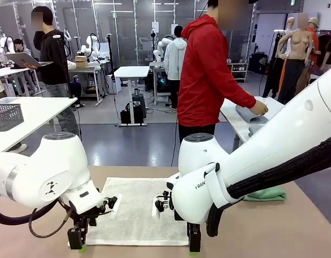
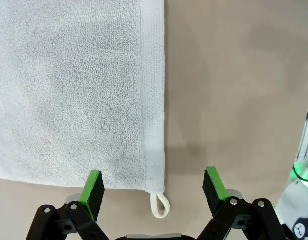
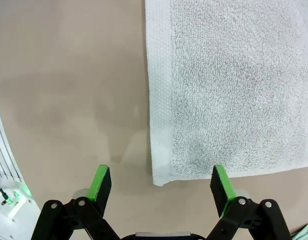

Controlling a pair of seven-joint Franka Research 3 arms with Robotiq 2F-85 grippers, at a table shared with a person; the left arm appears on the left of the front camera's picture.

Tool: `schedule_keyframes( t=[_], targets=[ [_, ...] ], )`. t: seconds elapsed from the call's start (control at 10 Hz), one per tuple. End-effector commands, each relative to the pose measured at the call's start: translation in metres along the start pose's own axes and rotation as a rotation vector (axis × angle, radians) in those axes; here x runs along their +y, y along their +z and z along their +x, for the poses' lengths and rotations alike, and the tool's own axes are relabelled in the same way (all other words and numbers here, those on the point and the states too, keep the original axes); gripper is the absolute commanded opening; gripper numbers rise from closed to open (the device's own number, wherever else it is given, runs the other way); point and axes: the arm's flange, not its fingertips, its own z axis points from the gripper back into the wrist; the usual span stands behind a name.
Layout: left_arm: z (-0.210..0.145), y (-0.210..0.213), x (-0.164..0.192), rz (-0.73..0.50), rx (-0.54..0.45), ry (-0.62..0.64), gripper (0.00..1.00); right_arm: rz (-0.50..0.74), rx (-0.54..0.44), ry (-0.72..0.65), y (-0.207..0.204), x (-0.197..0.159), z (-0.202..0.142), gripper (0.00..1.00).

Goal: Fold the towels and place them in the basket.
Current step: When a person lays out a Towel with hook on the table, fold it in half twice.

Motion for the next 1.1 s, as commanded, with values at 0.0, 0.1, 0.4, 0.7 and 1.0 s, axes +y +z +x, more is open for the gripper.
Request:
schedule_keyframes(
  t=[0.0, 0.1, 0.4, 0.7, 1.0],
  targets=[
    [-0.0008, -0.0037, 0.0055, -0.007, -0.028, -0.01, 1.0, -0.008, -0.023, -0.001, -0.0067, -0.0006, -0.0039, 1.0],
    [-0.0012, -0.0048, 0.0056, -0.006, -0.027, -0.01, 1.0, -0.007, -0.024, 0.001, -0.0084, -0.0013, -0.0035, 1.0],
    [-0.0024, -0.0063, 0.0046, -0.001, -0.029, -0.004, 1.0, -0.003, -0.022, 0.001, -0.009, 0.0001, -0.005, 1.0],
    [-0.0043, -0.0085, 0.0049, 0.0, -0.025, -0.005, 1.0, 0.004, -0.029, -0.005, -0.0098, -0.0008, -0.0057, 0.8],
    [-0.0032, -0.0069, 0.0056, 0.0, -0.029, 0.004, 0.95, -0.004, -0.022, -0.008, -0.0086, -0.0009, -0.0052, 0.8]
  ],
)
